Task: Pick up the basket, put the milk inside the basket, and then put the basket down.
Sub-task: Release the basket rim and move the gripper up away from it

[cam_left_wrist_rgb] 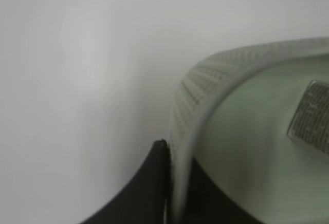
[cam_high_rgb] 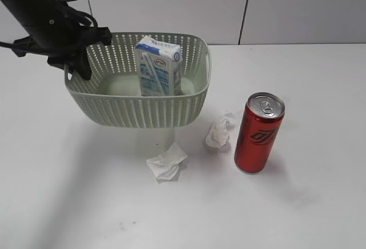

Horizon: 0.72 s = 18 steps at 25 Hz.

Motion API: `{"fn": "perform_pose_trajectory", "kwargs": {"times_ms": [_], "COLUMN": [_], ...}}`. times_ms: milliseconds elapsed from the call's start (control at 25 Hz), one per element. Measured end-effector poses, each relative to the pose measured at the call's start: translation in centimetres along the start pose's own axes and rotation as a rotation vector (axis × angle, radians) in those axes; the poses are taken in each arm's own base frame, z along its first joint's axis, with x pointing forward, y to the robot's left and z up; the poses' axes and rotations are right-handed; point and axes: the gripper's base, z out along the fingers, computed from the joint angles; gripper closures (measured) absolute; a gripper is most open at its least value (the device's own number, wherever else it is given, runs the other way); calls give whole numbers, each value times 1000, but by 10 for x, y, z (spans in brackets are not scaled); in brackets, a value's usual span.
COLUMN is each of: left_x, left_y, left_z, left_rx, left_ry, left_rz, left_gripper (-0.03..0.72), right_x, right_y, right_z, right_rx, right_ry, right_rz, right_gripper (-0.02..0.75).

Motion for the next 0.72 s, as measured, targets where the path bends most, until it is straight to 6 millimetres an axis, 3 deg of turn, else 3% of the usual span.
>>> {"fn": "perform_pose_trajectory", "kwargs": {"times_ms": [200, 480, 720], "left_x": [-22, -26, -25], "left_y": [2, 6, 8], "left_z": [29, 69, 83], "left_rx": [-11, -13, -19], "left_ry": [16, 46, 65], "left_rz": [22, 15, 10], "left_gripper": [688, 688, 688], "right_x": [31, 68, 85], "right_y": [4, 8, 10], "right_z": [-15, -22, -29], "right_rx": [14, 26, 41], "right_ry": [-152, -301, -447], "right_rz": [-7, -17, -22], "right_gripper": [146, 146, 146]}}
